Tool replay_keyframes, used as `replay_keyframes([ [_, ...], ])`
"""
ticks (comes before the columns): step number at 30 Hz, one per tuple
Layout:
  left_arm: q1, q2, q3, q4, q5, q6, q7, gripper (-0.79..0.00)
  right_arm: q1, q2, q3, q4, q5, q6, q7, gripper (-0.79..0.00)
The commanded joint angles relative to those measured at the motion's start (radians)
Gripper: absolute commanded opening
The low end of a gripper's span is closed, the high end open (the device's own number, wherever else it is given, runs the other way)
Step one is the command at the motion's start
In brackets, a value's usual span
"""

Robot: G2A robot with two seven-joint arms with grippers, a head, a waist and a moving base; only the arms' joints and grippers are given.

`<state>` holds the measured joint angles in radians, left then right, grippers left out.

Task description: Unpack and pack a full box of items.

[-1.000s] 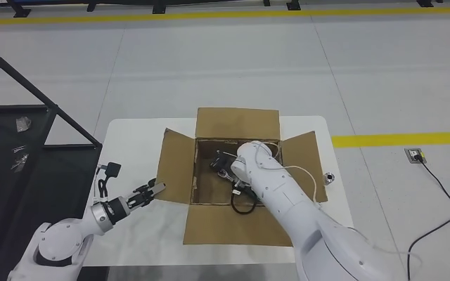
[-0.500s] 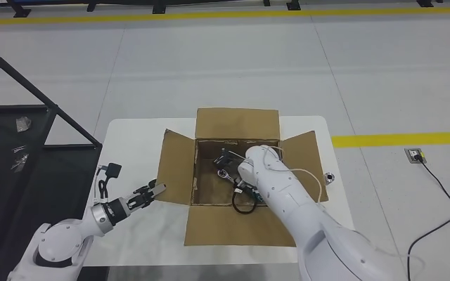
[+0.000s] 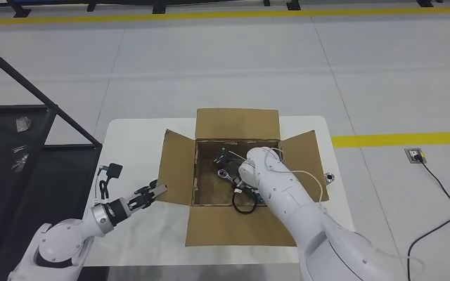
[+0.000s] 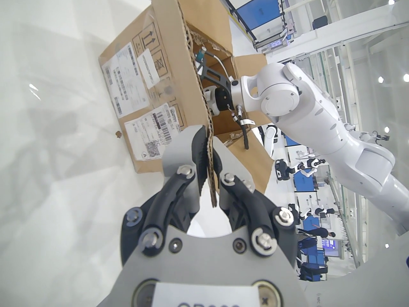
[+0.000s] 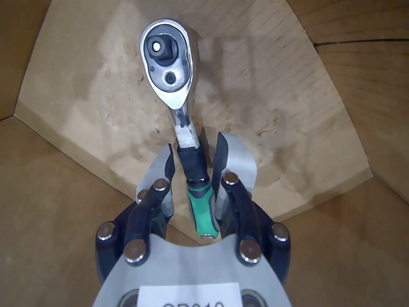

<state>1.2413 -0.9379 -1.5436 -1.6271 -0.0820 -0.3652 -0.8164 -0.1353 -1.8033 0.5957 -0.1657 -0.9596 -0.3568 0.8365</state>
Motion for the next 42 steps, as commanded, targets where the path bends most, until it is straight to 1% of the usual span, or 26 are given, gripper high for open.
replay_keyframes([
  [1,0.002,0.000,-0.002,-0.001,-0.009,-0.002,-0.003,-0.785,-0.004,0.000,-0.001,-0.002,-0.005,0.007,-0.002,-0.480],
  [11,0.004,0.003,-0.006,0.000,-0.020,-0.005,-0.009,-0.785,-0.018,-0.005,0.001,-0.002,-0.009,0.014,0.018,-0.496],
  [12,0.004,0.003,-0.006,0.000,-0.020,-0.005,-0.009,-0.785,-0.019,-0.006,0.002,-0.002,-0.010,0.016,0.019,-0.526],
  [13,0.004,0.003,-0.007,0.000,-0.020,-0.006,-0.008,-0.785,-0.019,-0.006,0.002,-0.002,-0.010,0.018,0.019,-0.603],
  [14,0.004,0.003,-0.007,0.000,-0.020,-0.007,-0.007,-0.785,-0.019,-0.006,0.002,-0.002,-0.011,0.018,0.019,-0.739],
  [15,0.005,0.003,-0.007,0.001,-0.020,-0.007,-0.006,-0.785,-0.019,-0.007,0.003,-0.002,-0.011,0.020,0.018,-0.785],
  [21,0.006,0.004,-0.008,0.001,-0.021,-0.007,0.001,-0.785,-0.010,-0.008,0.003,-0.012,-0.022,0.029,0.008,-0.785],
  [26,0.007,0.004,-0.015,0.005,-0.010,0.006,0.038,-0.785,0.002,-0.008,0.005,-0.033,-0.029,-0.008,-0.027,-0.785],
  [30,0.004,0.003,-0.015,0.007,-0.007,0.013,0.047,-0.785,0.012,-0.007,0.005,-0.050,-0.040,-0.036,-0.055,-0.785],
  [34,-0.005,0.003,-0.010,0.013,-0.004,0.019,0.049,-0.785,0.022,-0.004,0.007,-0.070,-0.046,-0.063,-0.065,-0.785],
  [42,-0.039,0.004,-0.005,0.047,-0.004,0.025,0.039,-0.785,0.032,0.008,0.018,-0.145,-0.061,-0.060,-0.061,-0.785],
])
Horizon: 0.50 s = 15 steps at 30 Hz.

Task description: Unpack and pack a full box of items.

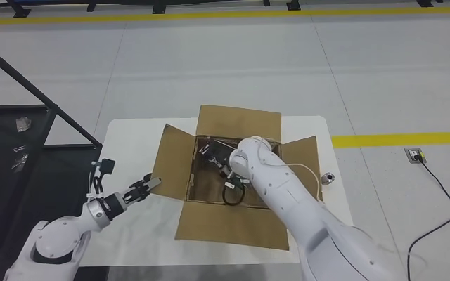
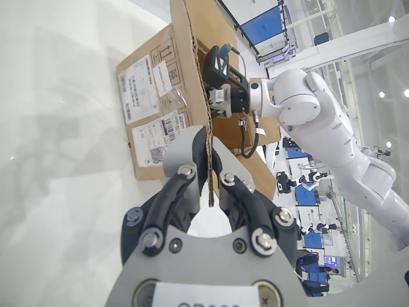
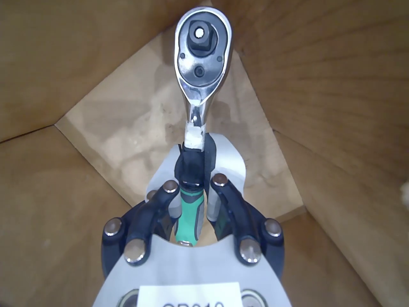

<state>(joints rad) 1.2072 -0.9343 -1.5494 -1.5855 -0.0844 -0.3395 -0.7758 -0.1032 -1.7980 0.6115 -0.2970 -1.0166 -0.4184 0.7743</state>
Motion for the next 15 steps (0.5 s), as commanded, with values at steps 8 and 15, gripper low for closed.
replay_keyframes([
  [8,-0.034,0.002,0.006,0.043,-0.020,-0.007,-0.037,-0.785,-0.035,0.044,0.030,-0.176,-0.031,0.000,0.033,-0.785],
  [15,-0.055,0.003,0.008,0.069,-0.015,-0.006,-0.048,-0.785,-0.153,0.120,0.095,-0.498,-0.110,0.063,0.142,-0.785],
])
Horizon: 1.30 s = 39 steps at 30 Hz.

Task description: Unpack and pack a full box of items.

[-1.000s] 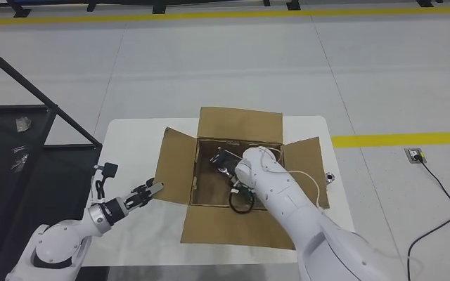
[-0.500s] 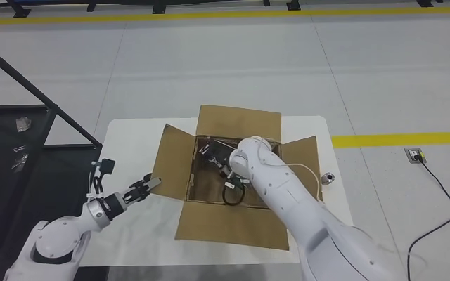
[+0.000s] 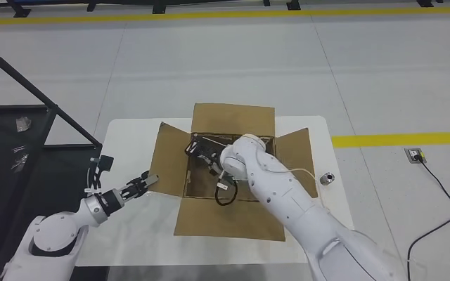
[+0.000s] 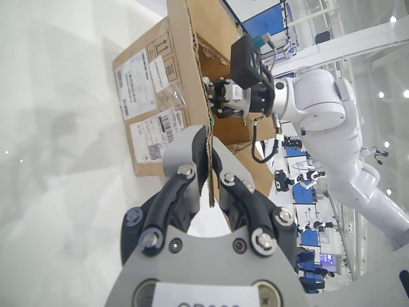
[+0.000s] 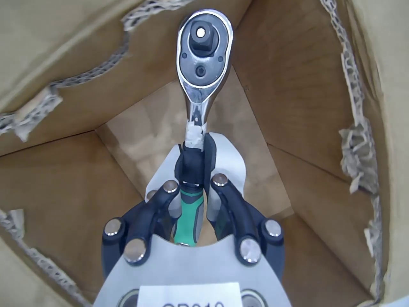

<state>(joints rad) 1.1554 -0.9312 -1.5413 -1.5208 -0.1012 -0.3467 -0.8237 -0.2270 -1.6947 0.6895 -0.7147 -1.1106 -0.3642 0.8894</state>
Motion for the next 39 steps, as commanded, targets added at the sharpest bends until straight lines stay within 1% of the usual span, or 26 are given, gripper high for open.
replay_keyframes([
  [1,-0.006,0.000,0.000,0.008,0.003,0.002,0.000,-0.785,-0.056,0.031,0.035,-0.143,-0.032,0.011,0.050,-0.785],
  [6,-0.016,0.002,0.000,0.025,0.001,-0.001,-0.006,-0.785,-0.218,0.102,0.136,-0.473,-0.131,0.044,0.173,-0.785],
  [9,-0.019,0.003,-0.001,0.027,-0.002,-0.008,-0.012,-0.785,-0.314,0.131,0.186,-0.643,-0.200,0.058,0.196,-0.785],
  [12,-0.022,0.004,-0.004,0.030,-0.006,-0.014,-0.023,-0.785,-0.386,0.149,0.219,-0.761,-0.247,0.059,0.196,-0.785],
  [13,-0.024,0.005,-0.006,0.032,-0.007,-0.016,-0.027,-0.785,-0.404,0.153,0.221,-0.788,-0.263,0.053,0.207,-0.785],
  [15,-0.030,0.006,-0.009,0.040,-0.010,-0.018,-0.034,-0.785,-0.413,0.155,0.204,-0.807,-0.280,0.020,0.287,-0.785],
  [25,-0.059,0.010,-0.019,0.078,-0.038,-0.021,-0.041,-0.785,-0.413,0.155,0.204,-0.807,-0.280,0.020,0.287,-0.785],
  [26,-0.058,0.010,-0.021,0.077,-0.041,-0.023,-0.042,-0.548,-0.413,0.155,0.204,-0.807,-0.280,0.020,0.287,-0.785],
  [27,-0.056,0.011,-0.024,0.076,-0.043,-0.024,-0.043,-0.077,-0.413,0.155,0.204,-0.807,-0.280,0.020,0.287,-0.785],
  [28,-0.053,0.011,-0.026,0.074,-0.048,-0.026,-0.045,0.000,-0.413,0.155,0.204,-0.807,-0.280,0.020,0.287,-0.785],
  [30,-0.044,0.013,-0.034,0.068,-0.056,-0.029,-0.043,0.000,-0.422,0.156,0.208,-0.812,-0.290,0.029,0.240,-0.785],
  [34,-0.018,0.014,-0.050,0.054,-0.083,-0.044,-0.038,0.000,-0.415,0.156,0.231,-0.853,-0.280,0.043,0.198,-0.785],
  [36,-0.005,0.015,-0.058,0.048,-0.103,-0.052,-0.039,0.000,-0.421,0.158,0.243,-0.897,-0.276,0.042,0.198,-0.785],
  [39,0.010,0.016,-0.072,0.043,-0.137,-0.064,-0.046,0.000,-0.446,0.164,0.274,-1.001,-0.304,0.080,0.213,-0.785],
])
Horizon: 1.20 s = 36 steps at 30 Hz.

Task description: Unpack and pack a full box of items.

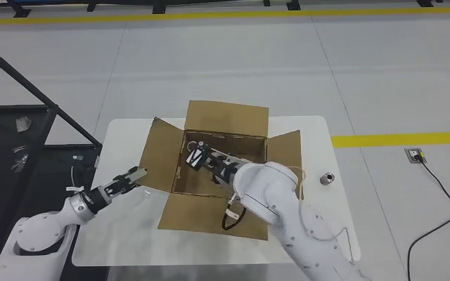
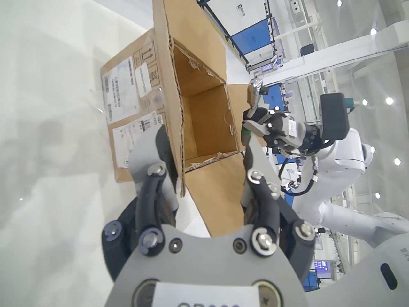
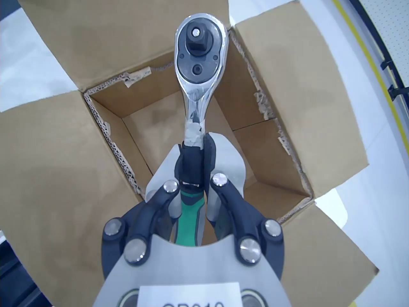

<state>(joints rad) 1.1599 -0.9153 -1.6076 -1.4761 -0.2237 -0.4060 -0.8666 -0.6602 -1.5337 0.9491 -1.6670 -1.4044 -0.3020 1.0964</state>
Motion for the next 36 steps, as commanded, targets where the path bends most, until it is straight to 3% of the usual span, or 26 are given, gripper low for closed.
replay_keyframes([
  [1,0.010,0.001,-0.010,-0.004,-0.028,-0.010,-0.009,0.000,-0.028,0.006,0.032,-0.094,-0.020,0.035,0.010,-0.785],
  [9,0.039,0.005,-0.038,-0.014,-0.104,-0.045,-0.051,0.000,-0.249,0.042,0.260,-0.504,-0.209,0.190,0.060,-0.785],
  [12,0.043,0.005,-0.035,-0.021,-0.105,-0.051,-0.058,0.000,-0.343,0.050,0.358,-0.593,-0.265,0.261,0.072,-0.785],
  [15,0.039,0.005,-0.024,-0.028,-0.097,-0.053,-0.057,0.000,-0.426,0.055,0.476,-0.607,-0.212,0.301,0.059,-0.785],
  [19,0.028,0.004,-0.008,-0.034,-0.097,-0.054,-0.061,0.000,-0.482,0.065,0.652,-0.463,-0.091,0.288,0.034,-0.785],
  [24,0.018,0.004,0.004,-0.041,-0.084,-0.053,-0.057,0.000,-0.461,0.076,0.778,-0.183,0.057,0.237,-0.026,-0.785],
  [31,0.024,0.004,0.011,-0.048,-0.072,-0.047,-0.045,0.000,-0.434,0.093,0.778,0.069,0.138,0.069,-0.122,-0.785],
  [36,0.025,0.004,0.016,-0.057,-0.063,-0.042,-0.037,0.000,-0.387,0.102,0.745,0.184,0.120,0.041,-0.133,-0.785],
])
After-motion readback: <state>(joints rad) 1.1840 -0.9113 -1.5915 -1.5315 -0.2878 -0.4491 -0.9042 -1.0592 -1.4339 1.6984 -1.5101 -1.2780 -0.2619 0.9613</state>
